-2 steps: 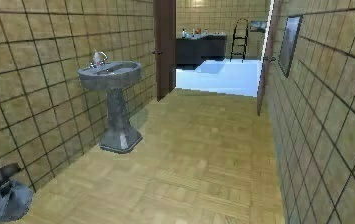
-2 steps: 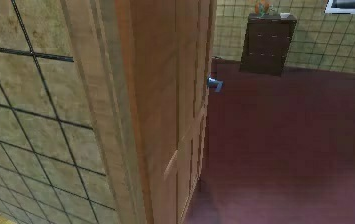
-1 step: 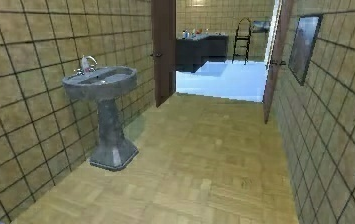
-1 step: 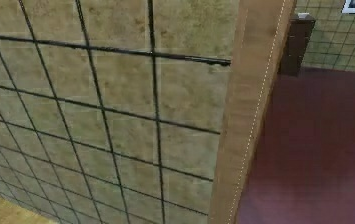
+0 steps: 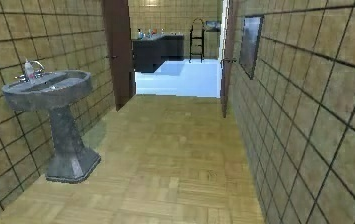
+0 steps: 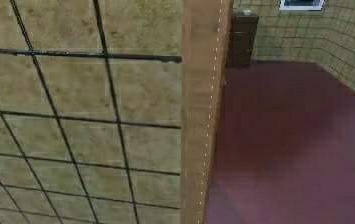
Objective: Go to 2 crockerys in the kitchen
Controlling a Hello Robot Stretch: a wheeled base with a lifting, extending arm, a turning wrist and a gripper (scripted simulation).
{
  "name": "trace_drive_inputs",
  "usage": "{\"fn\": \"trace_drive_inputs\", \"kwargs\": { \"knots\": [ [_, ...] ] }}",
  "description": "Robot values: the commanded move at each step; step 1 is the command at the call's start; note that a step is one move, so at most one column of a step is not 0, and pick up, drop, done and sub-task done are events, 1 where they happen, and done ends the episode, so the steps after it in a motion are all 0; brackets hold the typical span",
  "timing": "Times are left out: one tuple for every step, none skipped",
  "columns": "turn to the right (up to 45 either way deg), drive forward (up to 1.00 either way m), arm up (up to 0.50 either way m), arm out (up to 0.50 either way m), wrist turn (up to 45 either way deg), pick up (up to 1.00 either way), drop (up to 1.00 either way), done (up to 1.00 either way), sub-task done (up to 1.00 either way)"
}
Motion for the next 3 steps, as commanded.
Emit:
{"fn": "trace_drive_inputs", "kwargs": {
  "knots": [
    [0.0,1.00,0.00,0.00,0.0,0.00,0.00,0.00,0.00],
    [3.0,0.00,0.00,0.00,0.0,0.00,0.00,0.00,0.00],
    [0.0,0.80,0.00,0.00,0.0,0.00,0.00,0.00,0.00]
  ]
}}
